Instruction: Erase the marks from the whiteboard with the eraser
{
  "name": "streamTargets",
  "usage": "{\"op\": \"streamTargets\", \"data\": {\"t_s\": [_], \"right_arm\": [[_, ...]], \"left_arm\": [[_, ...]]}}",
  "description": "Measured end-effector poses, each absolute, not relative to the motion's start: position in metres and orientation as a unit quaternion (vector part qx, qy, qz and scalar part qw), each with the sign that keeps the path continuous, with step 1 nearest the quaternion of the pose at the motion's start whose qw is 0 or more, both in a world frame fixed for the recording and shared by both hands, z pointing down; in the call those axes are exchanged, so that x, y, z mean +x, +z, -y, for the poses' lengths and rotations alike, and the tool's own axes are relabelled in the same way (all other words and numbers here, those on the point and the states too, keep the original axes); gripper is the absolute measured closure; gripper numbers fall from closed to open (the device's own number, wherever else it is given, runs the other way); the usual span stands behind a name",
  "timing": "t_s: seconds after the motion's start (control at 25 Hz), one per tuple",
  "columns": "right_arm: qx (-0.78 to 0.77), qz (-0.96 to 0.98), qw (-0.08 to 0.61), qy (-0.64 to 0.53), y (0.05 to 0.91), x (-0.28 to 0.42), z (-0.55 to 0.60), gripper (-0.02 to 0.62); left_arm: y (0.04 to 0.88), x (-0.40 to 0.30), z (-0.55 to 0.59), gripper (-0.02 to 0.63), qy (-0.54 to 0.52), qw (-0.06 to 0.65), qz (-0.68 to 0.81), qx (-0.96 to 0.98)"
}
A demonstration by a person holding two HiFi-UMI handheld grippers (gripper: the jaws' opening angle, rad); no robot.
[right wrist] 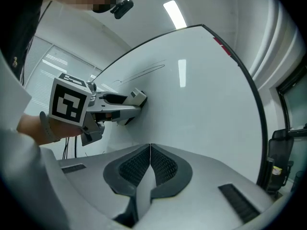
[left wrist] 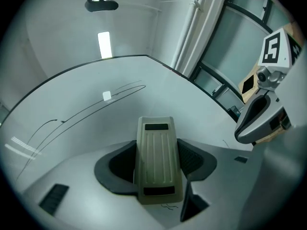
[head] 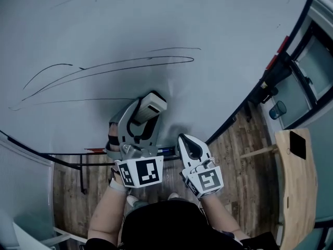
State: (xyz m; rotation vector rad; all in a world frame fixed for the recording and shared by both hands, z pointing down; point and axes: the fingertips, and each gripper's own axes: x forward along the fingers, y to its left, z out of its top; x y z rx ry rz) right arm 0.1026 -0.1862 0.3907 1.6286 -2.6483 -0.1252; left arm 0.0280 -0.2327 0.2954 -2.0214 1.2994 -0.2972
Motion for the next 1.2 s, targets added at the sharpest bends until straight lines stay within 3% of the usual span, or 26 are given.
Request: {"op": "streamTargets", "data": {"t_s": [0.48, 1.0, 1.2], "right_arm": [[0.461, 0.885, 0.010, -0.061, 0.373, -0.056, 0.208, 0.566], [0.402, 0.912, -0.020, -0.085, 0.360, -0.221, 0.212, 0.566], [0.374, 0.923, -0.022, -0.085, 0.362, -0.271, 0.211, 0.566]], "left_arm": [[0.253, -0.133, 0.238, 0.342, -0.045, 0.278, -0.530, -0.800], [0.235, -0.327, 0.240, 0.342, -0.016, 0.310, -0.568, -0.762], [0.239, -0.427, 0.245, 0.342, 0.068, 0.223, -0.619, -0.750]]}}
